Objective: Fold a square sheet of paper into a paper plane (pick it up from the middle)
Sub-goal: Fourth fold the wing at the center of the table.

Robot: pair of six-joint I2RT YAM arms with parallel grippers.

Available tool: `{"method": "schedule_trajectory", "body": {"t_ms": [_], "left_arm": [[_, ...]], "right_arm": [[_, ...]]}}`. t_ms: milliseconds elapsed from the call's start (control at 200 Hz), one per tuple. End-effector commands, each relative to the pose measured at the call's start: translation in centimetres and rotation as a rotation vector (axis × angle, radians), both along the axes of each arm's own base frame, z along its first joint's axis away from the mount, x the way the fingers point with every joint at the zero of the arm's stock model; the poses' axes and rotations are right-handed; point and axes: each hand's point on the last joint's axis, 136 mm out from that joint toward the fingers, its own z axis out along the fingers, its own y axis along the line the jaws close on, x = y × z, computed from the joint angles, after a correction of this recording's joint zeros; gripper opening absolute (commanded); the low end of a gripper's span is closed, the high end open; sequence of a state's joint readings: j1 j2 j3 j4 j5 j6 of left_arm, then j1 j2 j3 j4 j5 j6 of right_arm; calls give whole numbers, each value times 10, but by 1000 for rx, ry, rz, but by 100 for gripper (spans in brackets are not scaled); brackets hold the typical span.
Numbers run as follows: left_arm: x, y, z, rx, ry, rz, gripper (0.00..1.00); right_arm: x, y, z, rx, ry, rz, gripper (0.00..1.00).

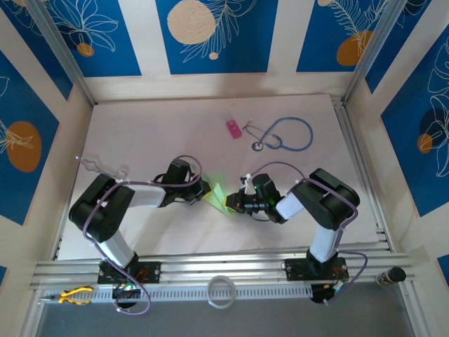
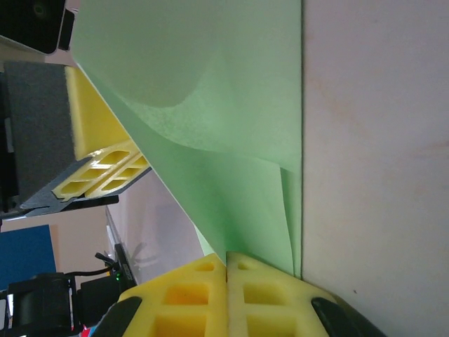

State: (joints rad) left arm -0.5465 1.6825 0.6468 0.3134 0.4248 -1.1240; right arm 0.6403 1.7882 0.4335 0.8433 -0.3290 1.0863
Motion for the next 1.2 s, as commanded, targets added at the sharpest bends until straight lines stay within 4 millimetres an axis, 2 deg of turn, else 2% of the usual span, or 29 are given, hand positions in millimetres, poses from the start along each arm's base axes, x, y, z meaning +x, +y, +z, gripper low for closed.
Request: {"method": "schedule_trajectory", "body": {"t_ms": [0, 400, 830, 1195], "left_arm": [[-8, 3, -16, 37, 34, -4, 9], [-18, 12, -31, 64, 69, 8, 8], [-22, 15, -29, 83, 51, 52, 7], [-22, 17, -23, 83, 31, 71, 7]], "right_arm": [[-4, -7, -7, -47, 13, -20, 3], [-2, -11, -8, -70, -3, -53, 3], [-7, -3, -8, -85, -21, -3, 2], [-11, 2, 1, -84, -55, 63, 2]]}}
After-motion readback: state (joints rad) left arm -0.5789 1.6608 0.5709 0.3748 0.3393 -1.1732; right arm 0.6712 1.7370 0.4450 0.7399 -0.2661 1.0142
